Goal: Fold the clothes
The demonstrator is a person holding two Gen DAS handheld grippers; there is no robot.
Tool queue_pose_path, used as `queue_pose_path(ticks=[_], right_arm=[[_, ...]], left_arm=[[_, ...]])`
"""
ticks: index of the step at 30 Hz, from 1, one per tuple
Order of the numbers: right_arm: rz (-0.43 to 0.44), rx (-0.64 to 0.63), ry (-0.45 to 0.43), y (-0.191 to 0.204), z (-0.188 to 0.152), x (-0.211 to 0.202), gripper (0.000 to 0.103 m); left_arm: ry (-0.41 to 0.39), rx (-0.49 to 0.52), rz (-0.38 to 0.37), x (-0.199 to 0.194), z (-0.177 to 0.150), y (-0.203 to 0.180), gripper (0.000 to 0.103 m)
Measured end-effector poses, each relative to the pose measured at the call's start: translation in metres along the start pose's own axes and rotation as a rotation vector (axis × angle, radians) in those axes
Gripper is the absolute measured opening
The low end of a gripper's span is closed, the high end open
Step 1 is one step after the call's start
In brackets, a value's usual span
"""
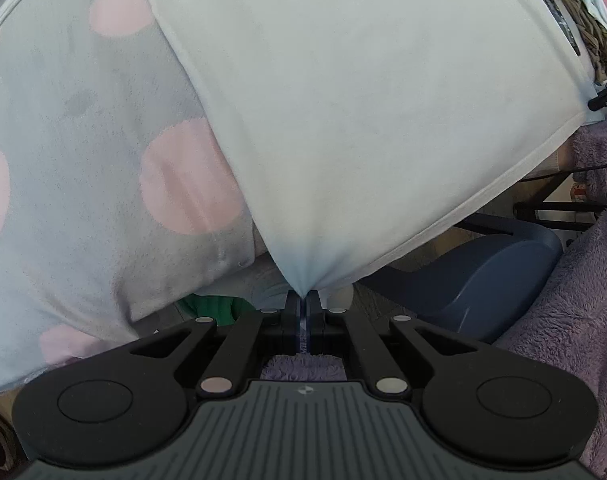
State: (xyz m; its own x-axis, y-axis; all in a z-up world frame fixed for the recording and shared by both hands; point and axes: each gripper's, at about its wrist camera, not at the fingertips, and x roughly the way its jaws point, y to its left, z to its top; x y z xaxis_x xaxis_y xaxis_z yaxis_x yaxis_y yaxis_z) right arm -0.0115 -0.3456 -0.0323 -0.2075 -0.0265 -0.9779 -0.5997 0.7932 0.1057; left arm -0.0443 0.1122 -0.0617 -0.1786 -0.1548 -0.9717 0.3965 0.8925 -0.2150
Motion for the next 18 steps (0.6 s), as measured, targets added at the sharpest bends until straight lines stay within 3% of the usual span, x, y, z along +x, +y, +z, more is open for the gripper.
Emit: queue_pose_path(ticks=[3,4,5,6,11,18], right_arm=[[0.022,0.010,-0.017,-0.003,0.000,-0.009,0.010],[0.024,0.016,-0.031,-0.004,-0.001,-0.014,0.021],[0.021,0.019,-0.048,-0.006,-0.002,-0.020,0.030],[0.017,0.022,-0.063,-0.007,-0.003,-0.026,0.030],[-0.028,0.059,-0.160,-0.024,0.002,-0.061,0.030],[-0.123,0.134,-0.318,-0.061,0.036,-0.109,0.030]], left_arm=[[0.010,-0.019,-0.019,-0.004,0.000,0.001,0.005],[0.012,-0.028,-0.027,-0.007,0.000,0.002,0.009],[0.007,-0.035,-0.035,-0.012,-0.002,0.007,0.020],[-0.007,-0.041,-0.036,-0.017,-0.001,0.010,0.025],[-0.111,-0.082,0.025,-0.059,0.015,0.034,0.030],[-0.360,-0.182,0.149,-0.118,0.058,0.080,0.034]])
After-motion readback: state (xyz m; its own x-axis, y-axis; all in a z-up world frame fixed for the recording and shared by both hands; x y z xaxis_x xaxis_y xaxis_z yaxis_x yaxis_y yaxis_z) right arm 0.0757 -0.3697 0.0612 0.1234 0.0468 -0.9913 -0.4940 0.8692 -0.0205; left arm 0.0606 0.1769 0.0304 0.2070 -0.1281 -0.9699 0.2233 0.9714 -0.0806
